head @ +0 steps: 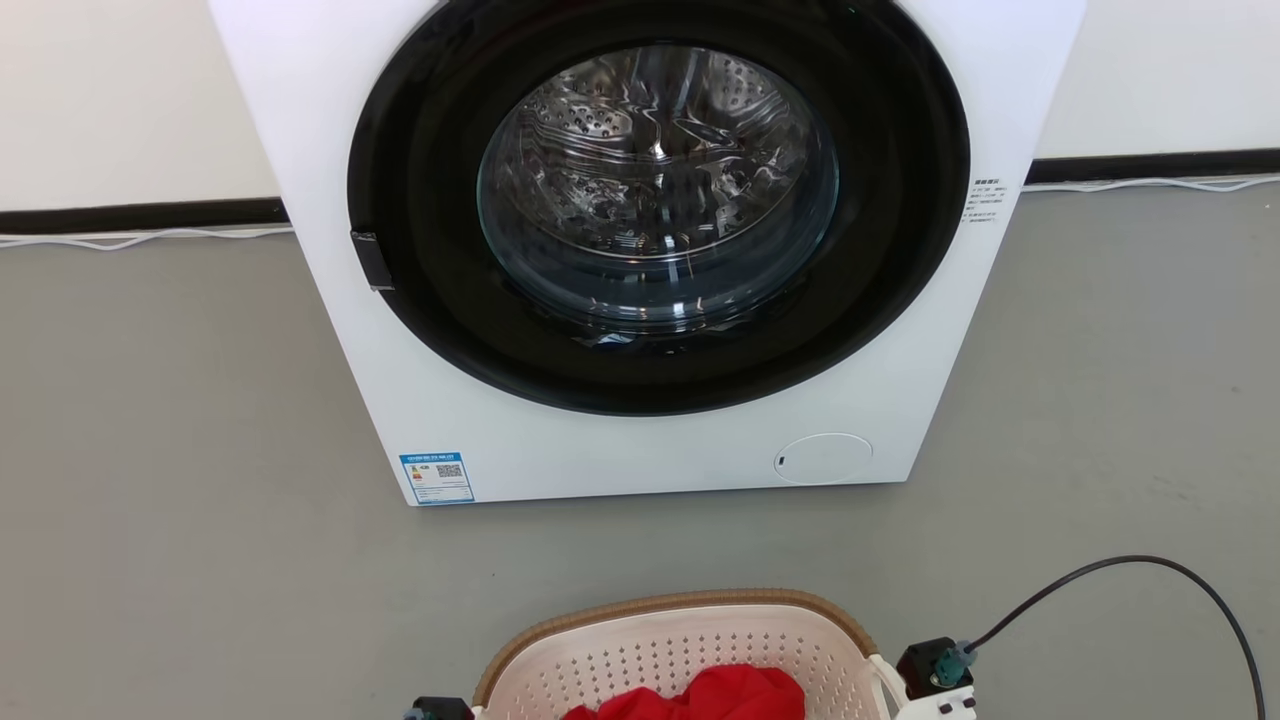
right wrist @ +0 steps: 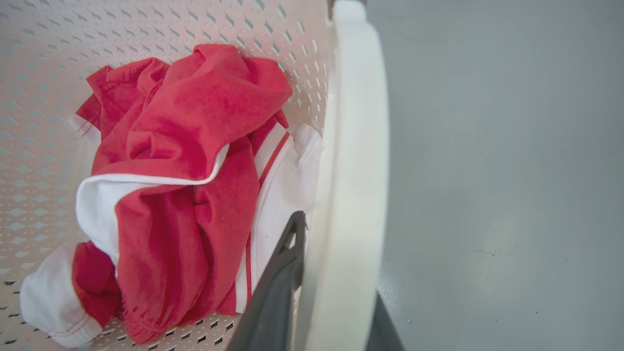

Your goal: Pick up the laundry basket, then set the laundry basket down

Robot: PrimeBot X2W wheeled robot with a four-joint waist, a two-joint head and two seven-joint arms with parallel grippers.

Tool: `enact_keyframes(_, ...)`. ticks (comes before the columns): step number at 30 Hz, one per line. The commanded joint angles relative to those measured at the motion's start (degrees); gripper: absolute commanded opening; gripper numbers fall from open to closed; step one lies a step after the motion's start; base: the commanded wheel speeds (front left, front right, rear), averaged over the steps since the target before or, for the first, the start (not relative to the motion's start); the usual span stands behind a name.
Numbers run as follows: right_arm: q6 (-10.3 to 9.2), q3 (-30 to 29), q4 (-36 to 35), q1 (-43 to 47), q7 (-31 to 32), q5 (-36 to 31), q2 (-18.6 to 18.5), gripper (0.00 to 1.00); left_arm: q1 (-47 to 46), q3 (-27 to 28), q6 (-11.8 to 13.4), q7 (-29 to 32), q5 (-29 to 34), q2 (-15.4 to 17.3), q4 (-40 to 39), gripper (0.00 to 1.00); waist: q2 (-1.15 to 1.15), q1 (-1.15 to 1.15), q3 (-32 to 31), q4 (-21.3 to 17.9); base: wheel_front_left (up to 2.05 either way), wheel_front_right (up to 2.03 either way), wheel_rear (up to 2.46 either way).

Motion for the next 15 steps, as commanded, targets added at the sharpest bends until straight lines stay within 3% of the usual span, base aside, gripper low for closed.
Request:
enact_keyframes(1,0.95,1.4,-1.9,-0.1,-0.2,0.0,1.2,0.00,-1.0,0.7,-0.3,-0.9,0.1,0.1,-1.1,0.00,0.00,0.00,0.0,-0.1,0.00,0.00,0.00)
enact_keyframes(15,0.95,2.4,-1.1,-0.8,-0.7,1.3,1.2,0.00,-1.9,-2.1,0.0,-1.8,-3.2,0.1,-0.5,0.00,0.00,0.00,-0.1,-0.6,0.00,0.00,0.00)
